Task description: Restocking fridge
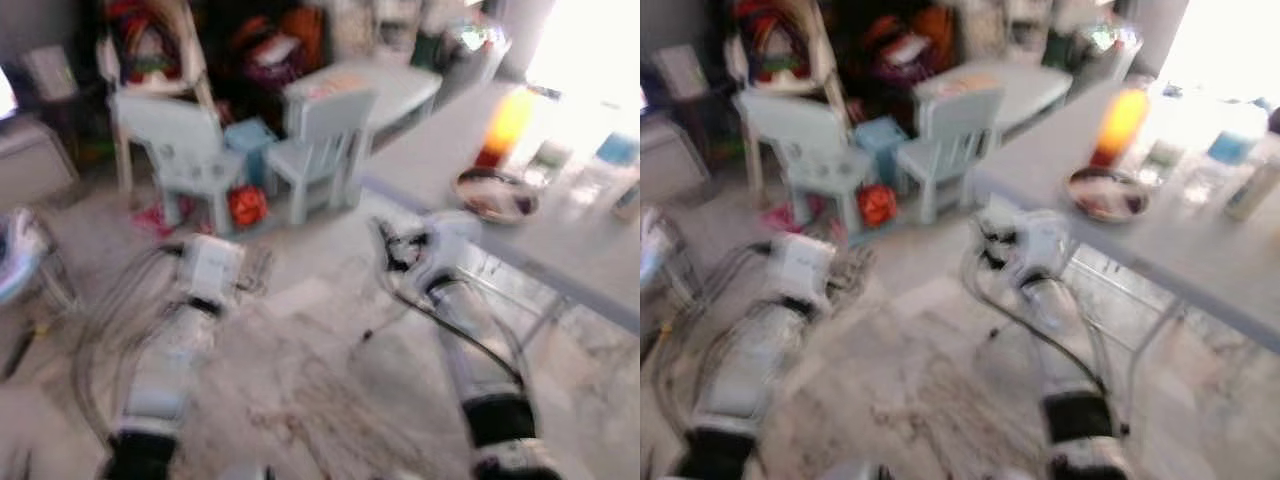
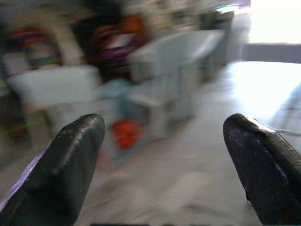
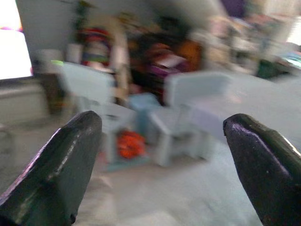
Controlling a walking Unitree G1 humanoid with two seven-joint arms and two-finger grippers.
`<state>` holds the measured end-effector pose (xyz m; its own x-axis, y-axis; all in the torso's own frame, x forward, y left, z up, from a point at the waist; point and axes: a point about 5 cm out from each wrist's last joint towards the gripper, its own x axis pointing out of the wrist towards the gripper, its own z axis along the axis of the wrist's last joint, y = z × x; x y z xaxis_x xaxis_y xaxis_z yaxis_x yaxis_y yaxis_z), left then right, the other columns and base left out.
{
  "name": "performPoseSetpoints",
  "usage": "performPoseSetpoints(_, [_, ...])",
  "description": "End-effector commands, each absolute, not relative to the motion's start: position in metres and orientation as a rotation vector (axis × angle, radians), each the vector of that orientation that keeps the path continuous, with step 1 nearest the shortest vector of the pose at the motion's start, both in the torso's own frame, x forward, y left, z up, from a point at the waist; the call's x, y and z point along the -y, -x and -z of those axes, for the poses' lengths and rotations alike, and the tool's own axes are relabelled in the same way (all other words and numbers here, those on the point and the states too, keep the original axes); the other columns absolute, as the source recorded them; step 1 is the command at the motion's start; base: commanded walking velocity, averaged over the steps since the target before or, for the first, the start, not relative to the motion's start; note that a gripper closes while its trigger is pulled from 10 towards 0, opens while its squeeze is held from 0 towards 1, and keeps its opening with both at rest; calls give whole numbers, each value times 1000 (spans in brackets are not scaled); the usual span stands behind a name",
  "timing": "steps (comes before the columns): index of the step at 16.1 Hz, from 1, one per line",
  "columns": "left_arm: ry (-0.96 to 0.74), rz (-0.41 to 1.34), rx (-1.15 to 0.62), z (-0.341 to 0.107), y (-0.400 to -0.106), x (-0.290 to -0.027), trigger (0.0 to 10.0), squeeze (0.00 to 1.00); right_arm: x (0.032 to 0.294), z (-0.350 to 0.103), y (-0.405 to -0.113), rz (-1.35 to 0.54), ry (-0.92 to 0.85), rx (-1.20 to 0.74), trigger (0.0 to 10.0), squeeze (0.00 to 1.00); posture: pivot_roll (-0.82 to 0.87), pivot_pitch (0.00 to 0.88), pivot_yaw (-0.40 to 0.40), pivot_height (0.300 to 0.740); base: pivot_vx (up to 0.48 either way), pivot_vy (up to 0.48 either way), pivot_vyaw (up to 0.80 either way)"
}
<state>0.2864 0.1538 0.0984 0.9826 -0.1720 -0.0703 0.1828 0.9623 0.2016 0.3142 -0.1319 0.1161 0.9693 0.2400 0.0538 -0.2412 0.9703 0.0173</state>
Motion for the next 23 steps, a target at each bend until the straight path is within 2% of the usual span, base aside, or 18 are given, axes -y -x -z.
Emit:
performPoseSetpoints(1, [-215, 176, -72, -96, -286, -150, 10000, 0, 141, -121, -314, -232, -24, 70, 10000, 0, 59, 52, -31, 740, 0, 480, 788])
performPoseSetpoints(4, [-238, 114, -77, -94, -287, -161, 10000, 0, 140, -122, -313, -257, -31, 78, 10000, 0, 58, 55, -29, 740, 0, 435, 781])
performPoseSetpoints(7, [-242, 110, -79, -95, -289, -159, 10000, 0, 139, -122, -311, -276, -41, 80, 10000, 0, 55, 55, -30, 740, 380, 291, 773])
performPoseSetpoints(10, [-275, 86, -72, -95, -288, -156, 10000, 0, 138, -124, -310, -289, -40, 83, 10000, 0, 54, 55, -30, 740, 432, -105, 771])
performPoseSetpoints(16, [-272, 108, -83, -92, -286, -147, 10000, 0, 135, -124, -311, -309, -48, 80, 10000, 0, 62, 52, -31, 740, 40, -73, 763])
performPoseSetpoints(23, [-263, -58, -101, -90, -283, -165, 10000, 0, 128, -125, -312, -404, -53, 79, 10000, 0, 71, 51, -30, 740, 0, 0, 759])
